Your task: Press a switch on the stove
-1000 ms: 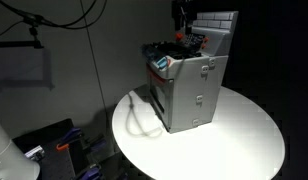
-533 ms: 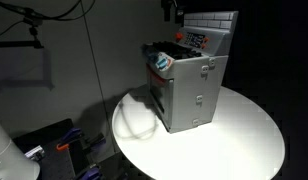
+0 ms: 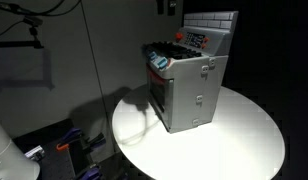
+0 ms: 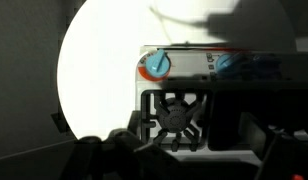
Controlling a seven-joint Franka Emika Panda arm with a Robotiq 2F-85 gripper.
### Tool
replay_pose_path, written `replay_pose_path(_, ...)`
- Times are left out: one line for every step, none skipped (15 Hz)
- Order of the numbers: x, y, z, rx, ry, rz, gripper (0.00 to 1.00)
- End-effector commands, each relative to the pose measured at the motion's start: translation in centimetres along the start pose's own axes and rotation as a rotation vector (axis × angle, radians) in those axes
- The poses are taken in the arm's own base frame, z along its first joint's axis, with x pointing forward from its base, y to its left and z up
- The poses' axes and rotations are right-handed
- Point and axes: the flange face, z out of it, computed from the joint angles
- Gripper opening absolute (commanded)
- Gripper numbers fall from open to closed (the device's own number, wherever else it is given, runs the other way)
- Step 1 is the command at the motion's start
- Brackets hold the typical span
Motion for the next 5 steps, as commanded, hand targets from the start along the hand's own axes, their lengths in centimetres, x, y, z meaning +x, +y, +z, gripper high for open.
replay_pose_path(-0.17, 0.07, -0.08, 0.0, -0.001, 0.0, 1.0)
replay_pose_path(-0.29, 0.11, -0.08, 0.001, -0.002, -0.001, 1.0)
replay_pose_path(-0.38, 0.14, -0.06, 0.001, -0.003, -0.001, 1.0)
replay_pose_path(-0.41, 0.15, 0.0, 0.001, -0.004, -0.001, 1.0)
replay_pose_path(-0.42, 0.15, 0.06, 0.0, -0.005, -0.001, 1.0)
